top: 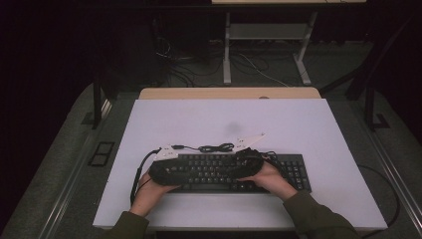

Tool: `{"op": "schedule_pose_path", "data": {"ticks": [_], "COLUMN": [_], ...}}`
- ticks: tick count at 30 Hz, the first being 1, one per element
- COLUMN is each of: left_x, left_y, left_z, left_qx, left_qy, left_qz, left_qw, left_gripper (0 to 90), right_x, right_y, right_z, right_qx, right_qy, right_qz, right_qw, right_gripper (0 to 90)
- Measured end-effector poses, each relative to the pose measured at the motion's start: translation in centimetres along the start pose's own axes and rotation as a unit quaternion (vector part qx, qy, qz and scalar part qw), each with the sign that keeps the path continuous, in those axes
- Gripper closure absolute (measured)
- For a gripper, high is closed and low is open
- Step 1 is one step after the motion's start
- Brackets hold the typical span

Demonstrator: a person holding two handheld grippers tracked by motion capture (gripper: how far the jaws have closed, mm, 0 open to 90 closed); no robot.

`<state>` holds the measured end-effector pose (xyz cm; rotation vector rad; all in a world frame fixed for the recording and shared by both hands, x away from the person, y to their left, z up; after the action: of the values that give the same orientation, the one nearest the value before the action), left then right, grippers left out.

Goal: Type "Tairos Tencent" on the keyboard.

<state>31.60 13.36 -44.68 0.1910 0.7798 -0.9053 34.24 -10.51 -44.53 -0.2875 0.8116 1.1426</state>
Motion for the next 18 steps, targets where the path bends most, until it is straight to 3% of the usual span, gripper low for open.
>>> {"op": "schedule_pose_path", "data": {"ticks": [7,18], "left_x": [0.0,0.1], "left_y": [-0.4,-1.0], "left_z": [0.0,0.1], "left_qx": [0.007,0.014], "left_qy": [0.005,0.009], "left_qz": [-0.008,-0.032], "left_qw": [0.9999,0.9994], "left_gripper": [57.0,85.9], "right_x": [-0.1,-0.2], "right_y": [-0.7,-1.5], "right_z": [-0.2,-0.5], "right_qx": [0.011,0.028], "right_qy": [0.001,0.001], "right_qz": [-0.018,-0.04], "right_qw": [0.9998,0.9988], "right_gripper": [37.5,30.4]}}
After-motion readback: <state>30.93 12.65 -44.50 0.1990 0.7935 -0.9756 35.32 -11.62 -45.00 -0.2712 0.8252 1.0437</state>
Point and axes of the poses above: each handheld gripper's, and its own axes: x roughly forward along the jaws, z roughly out of its top, y roughly to its left, the point moved 3 cm from there along x, roughly forward along the jaws, and after that the axes turned 7 degrees about y, right-handed, at the moved point
